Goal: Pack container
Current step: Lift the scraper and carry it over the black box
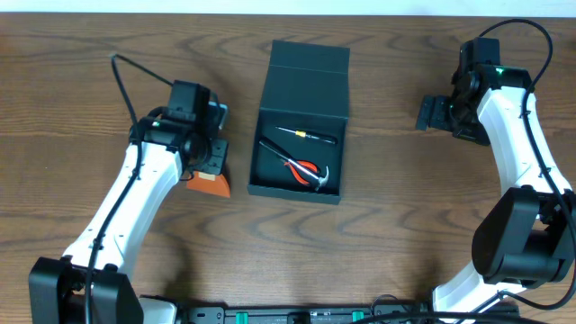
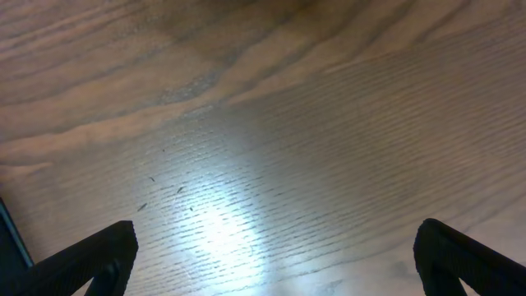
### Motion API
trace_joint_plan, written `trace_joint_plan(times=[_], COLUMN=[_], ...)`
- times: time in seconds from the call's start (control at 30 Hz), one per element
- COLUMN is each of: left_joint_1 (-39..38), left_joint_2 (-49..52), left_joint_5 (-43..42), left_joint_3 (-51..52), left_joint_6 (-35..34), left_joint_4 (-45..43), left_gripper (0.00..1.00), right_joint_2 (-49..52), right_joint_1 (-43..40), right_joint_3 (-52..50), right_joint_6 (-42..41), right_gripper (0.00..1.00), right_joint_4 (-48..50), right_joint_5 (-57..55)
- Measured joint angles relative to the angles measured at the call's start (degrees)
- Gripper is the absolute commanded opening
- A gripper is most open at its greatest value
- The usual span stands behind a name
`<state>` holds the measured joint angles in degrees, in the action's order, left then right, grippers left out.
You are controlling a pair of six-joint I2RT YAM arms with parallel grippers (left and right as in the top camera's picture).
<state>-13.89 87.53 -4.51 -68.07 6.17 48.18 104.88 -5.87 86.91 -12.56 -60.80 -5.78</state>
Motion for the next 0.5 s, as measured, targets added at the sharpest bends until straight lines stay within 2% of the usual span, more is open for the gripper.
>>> trace_joint_plan(times=[0.27,0.4,0.5], left_joint_1=[-6.7,-10.6,-14.1], left_joint_2=[-0.4,-0.7,-0.7], left_joint_5=[2.7,3.4,3.3], left_joint_3=[-15.1,-18.1,-18.2], left_joint_6=[2.0,7.5,14.4], left_joint_4=[5.4,4.9,3.8], left_gripper=[0.06,0.06,0.06], right_joint_2=[0.0,0.0,0.0], right_joint_1=[0.0,0.0,0.0], right_joint_3=[0.0,0.0,0.0], right_joint_6=[0.0,0.0,0.0], right_gripper=[0.99,0.99,0.99], right_joint_4=[0.2,0.2,0.2], right_joint_5=[0.0,0.0,0.0])
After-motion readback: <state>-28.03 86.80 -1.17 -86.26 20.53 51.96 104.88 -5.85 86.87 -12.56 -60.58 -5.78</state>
